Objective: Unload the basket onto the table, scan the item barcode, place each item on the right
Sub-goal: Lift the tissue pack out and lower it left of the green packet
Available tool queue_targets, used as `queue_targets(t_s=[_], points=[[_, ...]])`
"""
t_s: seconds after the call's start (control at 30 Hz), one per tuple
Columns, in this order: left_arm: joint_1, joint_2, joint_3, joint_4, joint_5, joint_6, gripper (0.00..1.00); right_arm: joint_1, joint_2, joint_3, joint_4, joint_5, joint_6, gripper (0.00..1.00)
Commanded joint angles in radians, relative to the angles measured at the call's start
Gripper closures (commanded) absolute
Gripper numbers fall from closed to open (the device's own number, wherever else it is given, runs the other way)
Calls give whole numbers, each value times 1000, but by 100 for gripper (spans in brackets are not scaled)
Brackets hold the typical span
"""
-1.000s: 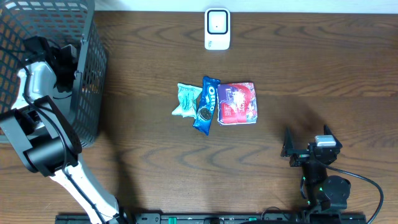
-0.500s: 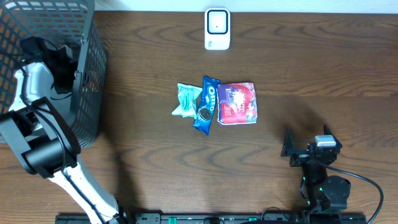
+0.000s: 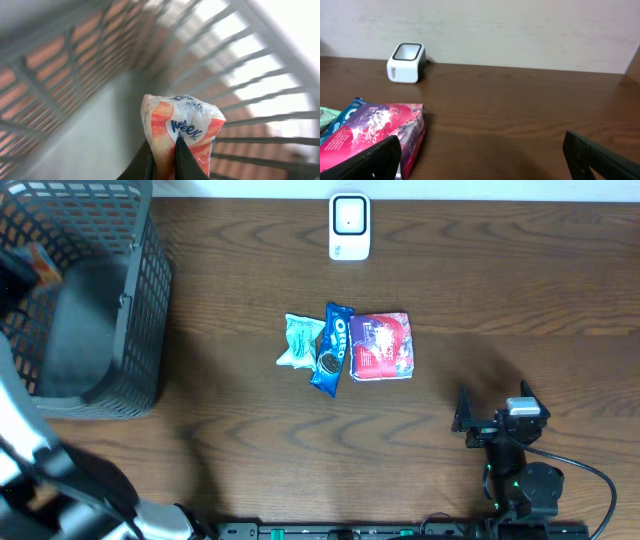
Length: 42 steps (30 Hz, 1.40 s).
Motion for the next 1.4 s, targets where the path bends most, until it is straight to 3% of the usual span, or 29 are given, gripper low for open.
queue_targets(t_s=[0.0, 0.17, 0.37, 0.47, 0.67, 0.8, 0.9, 1.27, 1.33, 1.37], points=[[-28, -72, 21, 18, 240, -143, 93, 17, -5, -2, -2, -6, -5, 1], [-161, -122, 21, 26, 452, -261, 93, 17, -5, -2, -2, -6, -5, 1], [-434, -113, 19, -44, 446, -206, 92, 17, -5, -2, -2, -6, -5, 1], [-563, -105, 19, -134, 289, -162, 93, 17, -5, -2, -2, -6, -5, 1], [-792, -72, 9, -357, -260, -163, 93, 17, -5, -2, -2, -6, -5, 1], [-893, -30, -32, -426, -502, -168, 93, 17, -5, -2, -2, -6, -5, 1], [-932, 21, -62, -434, -559, -194, 93, 17, -5, -2, -2, -5, -5, 1], [-956, 295, -96, -408, -512, -209, 92, 17, -5, -2, -2, -6, -5, 1], [-955, 321, -96, -408, -513, -208, 76, 17, -5, -2, -2, -6, -5, 1], [-955, 328, -96, -408, -513, -208, 61, 17, -5, -2, -2, -6, -5, 1]])
